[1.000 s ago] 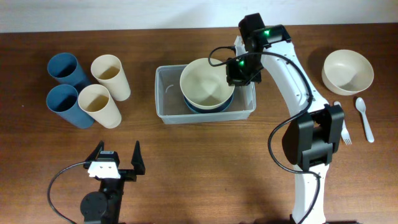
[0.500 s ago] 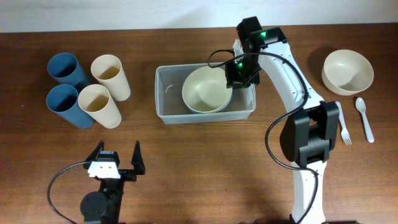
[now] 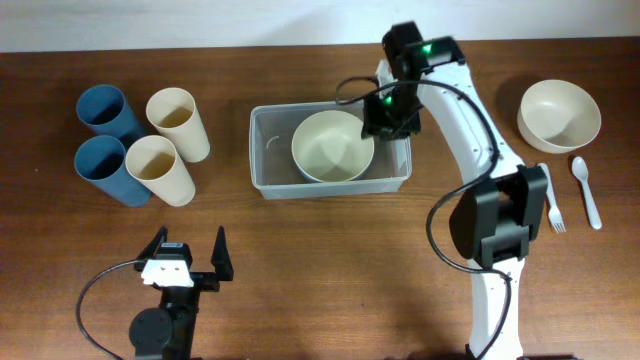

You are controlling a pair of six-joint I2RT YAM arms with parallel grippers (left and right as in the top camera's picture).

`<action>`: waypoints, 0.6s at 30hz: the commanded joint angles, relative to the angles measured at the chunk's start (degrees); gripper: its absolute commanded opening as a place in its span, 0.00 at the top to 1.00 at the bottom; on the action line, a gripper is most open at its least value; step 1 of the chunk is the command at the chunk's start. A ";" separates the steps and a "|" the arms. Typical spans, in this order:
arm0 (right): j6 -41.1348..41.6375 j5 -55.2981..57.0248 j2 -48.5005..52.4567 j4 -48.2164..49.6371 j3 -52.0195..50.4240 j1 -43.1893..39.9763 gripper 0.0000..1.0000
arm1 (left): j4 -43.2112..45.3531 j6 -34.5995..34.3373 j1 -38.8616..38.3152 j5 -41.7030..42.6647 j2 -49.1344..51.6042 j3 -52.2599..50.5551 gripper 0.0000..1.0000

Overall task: Pack container
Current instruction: 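Release the cream bowl into the blue bowl and raise the right gripper, then move the right gripper to the second cream bowl and grasp its rim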

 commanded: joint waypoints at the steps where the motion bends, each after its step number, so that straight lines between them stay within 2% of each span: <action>1: -0.48 -0.04 -0.52 -2.75 10.58 -1.95 0.55 | -0.26 0.92 -0.28 -0.20 -0.50 -0.20 0.00; 3: -0.46 0.24 -0.52 -5.16 17.03 -3.72 0.50 | -0.26 0.92 -0.28 -0.20 -0.50 -0.20 0.00; 4: -0.44 0.79 -0.52 -6.29 20.28 -4.90 0.43 | -0.26 0.92 -0.28 -0.20 -0.50 -0.20 0.00; 5: -0.26 1.55 -0.52 -7.48 23.45 -6.32 0.30 | -0.26 0.92 -0.28 -0.20 -0.50 -0.20 0.00; 6: 0.92 3.08 -0.52 -8.87 26.43 -7.98 0.12 | -0.26 0.92 -0.28 -0.20 -0.50 -0.20 0.01; 10: 7.23 11.28 -0.52 -15.63 34.99 -16.31 0.00 | -0.26 0.92 -0.28 -0.20 -0.50 -0.20 0.01; 18: 10.14 6.95 -0.72 -16.83 31.67 -33.79 0.01 | -0.26 0.92 -0.28 -0.20 -0.50 -0.20 0.00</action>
